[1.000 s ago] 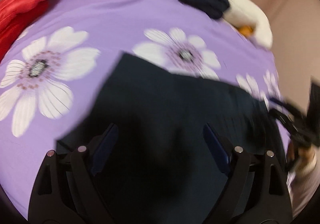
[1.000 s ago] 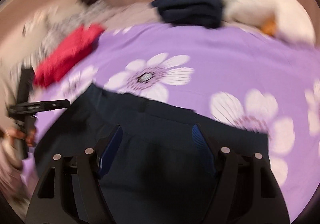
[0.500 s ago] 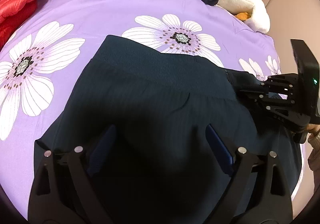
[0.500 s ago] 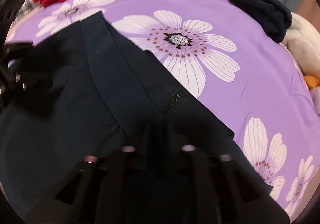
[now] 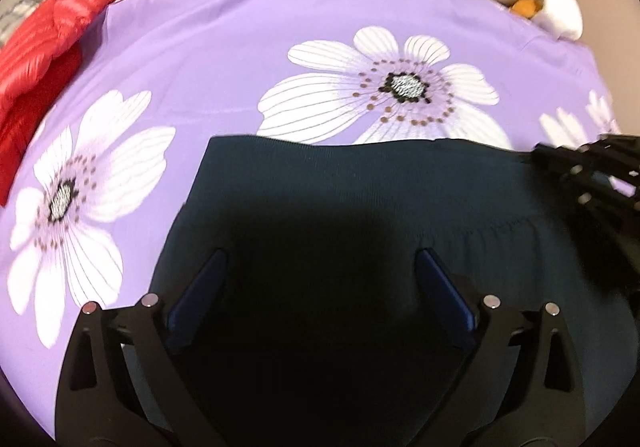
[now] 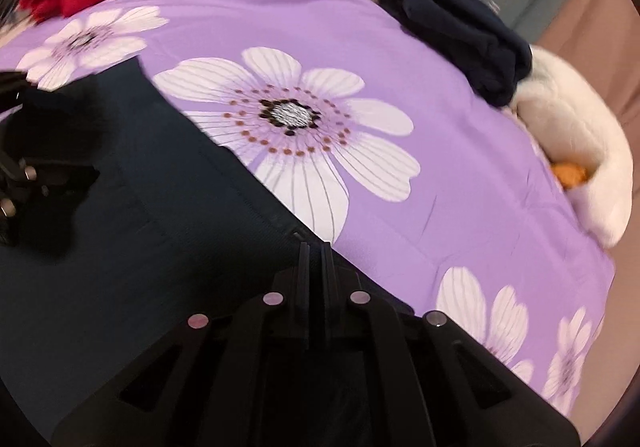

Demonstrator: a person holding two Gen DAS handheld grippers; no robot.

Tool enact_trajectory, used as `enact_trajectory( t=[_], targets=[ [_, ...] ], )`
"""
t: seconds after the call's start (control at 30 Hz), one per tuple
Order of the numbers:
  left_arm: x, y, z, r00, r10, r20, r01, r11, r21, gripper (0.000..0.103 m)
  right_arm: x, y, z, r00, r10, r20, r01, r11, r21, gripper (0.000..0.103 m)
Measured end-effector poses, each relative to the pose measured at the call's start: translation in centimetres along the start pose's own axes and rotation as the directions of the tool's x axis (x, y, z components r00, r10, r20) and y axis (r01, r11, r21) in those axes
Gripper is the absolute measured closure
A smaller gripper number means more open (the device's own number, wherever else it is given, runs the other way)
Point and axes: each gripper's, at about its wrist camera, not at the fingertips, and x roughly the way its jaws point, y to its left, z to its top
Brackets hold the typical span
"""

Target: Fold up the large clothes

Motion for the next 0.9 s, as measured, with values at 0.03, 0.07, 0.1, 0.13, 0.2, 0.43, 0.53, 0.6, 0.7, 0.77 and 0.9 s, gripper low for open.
enact_trajectory(
  t=[0.03, 0.07, 0.1, 0.13, 0.2, 0.43, 0.53, 0.6, 0.7, 0.77, 0.9],
  targets=[
    [0.1, -0.1, 0.3, 1.0, 0.009, -0.003, -0.009, 1.0, 0.004, 0.005, -0.1, -0.6, 0.0, 1.0, 0.015, 0.004, -0.015, 0.999, 0.031, 0.103],
    [0.0, -0.1, 0.5, 1.0, 0.01, -0.002, -0.01, 1.0, 0.002, 0.005, -0.7, -1.4, 0.0, 0.999, 0.042, 0.022, -0.043, 0.996, 0.077, 0.103],
    [-0.4, 0.1, 0.6, 1.0, 0.004, 0.004, -0.004, 1.0, -0.007, 0.005, -1.7, -2.3, -0.1, 0.996, 0.071, 0.059, -0.077, 0.99, 0.117, 0.103],
    [-0.8, 0.2, 0.6, 1.0, -0.008, 0.014, 0.008, 1.0, -0.019, 0.005, -2.9, -3.2, -0.4, 0.99, 0.1, 0.097, -0.114, 0.982, 0.153, 0.101],
    [-2.1, 0.2, 0.2, 0.998, -0.048, 0.039, 0.049, 0.998, -0.04, 0.006, -4.4, -4.4, -1.1, 0.981, 0.14, 0.133, -0.164, 0.966, 0.198, 0.095],
    [-6.8, -4.3, -3.8, 0.964, -0.261, 0.053, 0.251, 0.957, 0.149, 0.006, -7.9, -4.2, -6.1, 0.948, 0.29, 0.132, -0.31, 0.934, 0.18, 0.068],
    [-5.1, -6.2, -4.1, 0.972, -0.235, 0.016, 0.228, 0.956, 0.185, 0.007, -6.8, -2.3, -7.1, 0.953, 0.297, 0.058, -0.303, 0.941, 0.153, 0.065],
    [-2.9, -6.6, -3.4, 0.979, -0.202, -0.02, 0.203, 0.969, 0.141, 0.012, -4.6, -1.5, -7.2, 0.972, 0.234, -0.021, -0.229, 0.963, 0.144, 0.065],
    [-0.4, -5.9, -1.9, 0.981, -0.194, -0.019, 0.195, 0.98, 0.038, 0.012, -2.4, -2.6, -6.4, 0.982, 0.19, -0.02, -0.183, 0.965, 0.189, 0.069],
    [0.1, -5.1, -0.7, 0.981, -0.195, -0.001, 0.195, 0.981, -0.014, 0.011, -1.9, -3.3, -5.6, 0.988, 0.156, -0.006, -0.151, 0.965, 0.212, 0.07],
    [1.3, -4.9, 1.3, 0.987, -0.159, -0.001, 0.158, 0.986, -0.059, 0.011, -0.4, -4.1, -4.2, 0.995, 0.102, -0.018, -0.095, 0.965, 0.245, 0.07]
  ],
)
